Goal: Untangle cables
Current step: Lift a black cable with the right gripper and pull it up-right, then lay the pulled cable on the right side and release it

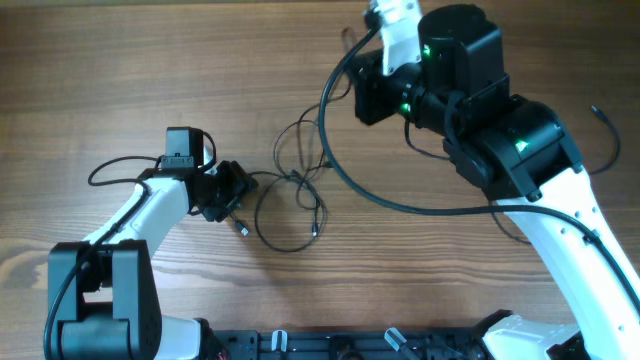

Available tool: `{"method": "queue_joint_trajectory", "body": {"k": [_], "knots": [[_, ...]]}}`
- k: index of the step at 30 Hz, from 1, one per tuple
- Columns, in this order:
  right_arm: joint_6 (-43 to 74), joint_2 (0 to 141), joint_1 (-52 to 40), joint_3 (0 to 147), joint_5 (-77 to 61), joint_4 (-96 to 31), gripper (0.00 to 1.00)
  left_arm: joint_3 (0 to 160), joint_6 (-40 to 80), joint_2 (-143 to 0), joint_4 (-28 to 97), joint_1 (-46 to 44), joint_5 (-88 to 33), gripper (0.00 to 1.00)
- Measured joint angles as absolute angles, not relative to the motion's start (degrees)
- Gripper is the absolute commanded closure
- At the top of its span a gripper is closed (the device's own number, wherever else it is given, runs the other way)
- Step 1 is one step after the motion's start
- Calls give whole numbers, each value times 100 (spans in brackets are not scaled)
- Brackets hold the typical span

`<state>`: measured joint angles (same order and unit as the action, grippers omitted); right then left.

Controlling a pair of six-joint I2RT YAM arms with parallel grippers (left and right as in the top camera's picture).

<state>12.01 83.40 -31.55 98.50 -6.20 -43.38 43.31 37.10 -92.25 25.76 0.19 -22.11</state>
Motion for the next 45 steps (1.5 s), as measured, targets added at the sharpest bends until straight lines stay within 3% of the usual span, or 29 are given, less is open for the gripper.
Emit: {"method": "queue_joint_trajectory", "body": {"k": [4,10,16,19,22,24,30,34,38,42,45], "knots": [[1391,8340,-2923,9850,1186,-3970,96,4331,3710,-9223,2580,19,-2211,37],[1844,8322,-1367,9850,1719,-3804,96,4335,3710,-9223,2600,19,-2211,37],[2764,8311,607,9850,-198,-3610,96,4335,3710,-9223,2602,19,-2211,37],[2956,8311,1455,9850,-1922,-3677,96,4335,3712,-9223,2602,19,-2211,37],[2480,8313,1420,9850,-3763,-4613,96,4335,3712,-9223,2602,19,-2211,37],[2025,8318,1205,9852,-4272,-5577,96,4338,3710,-9223,2626,19,-2209,37],[1168,8318,381,9835,-3417,-7688,96,4340,3712,-9218,2641,19,-2209,37],[1057,8318,381,10073,-3033,-8473,96,4340,3712,-9218,2641,19,-2209,37],[1061,8318,381,11631,-2906,-8307,96,4340,3712,-9218,2641,19,-2209,37],[1299,8243,384,13200,-2799,-7376,96,4340,3712,-9218,2641,19,-2209,37],[1590,8099,384,13524,-2783,-7065,96,4340,3710,-9218,2641,19,-2209,37]]}}
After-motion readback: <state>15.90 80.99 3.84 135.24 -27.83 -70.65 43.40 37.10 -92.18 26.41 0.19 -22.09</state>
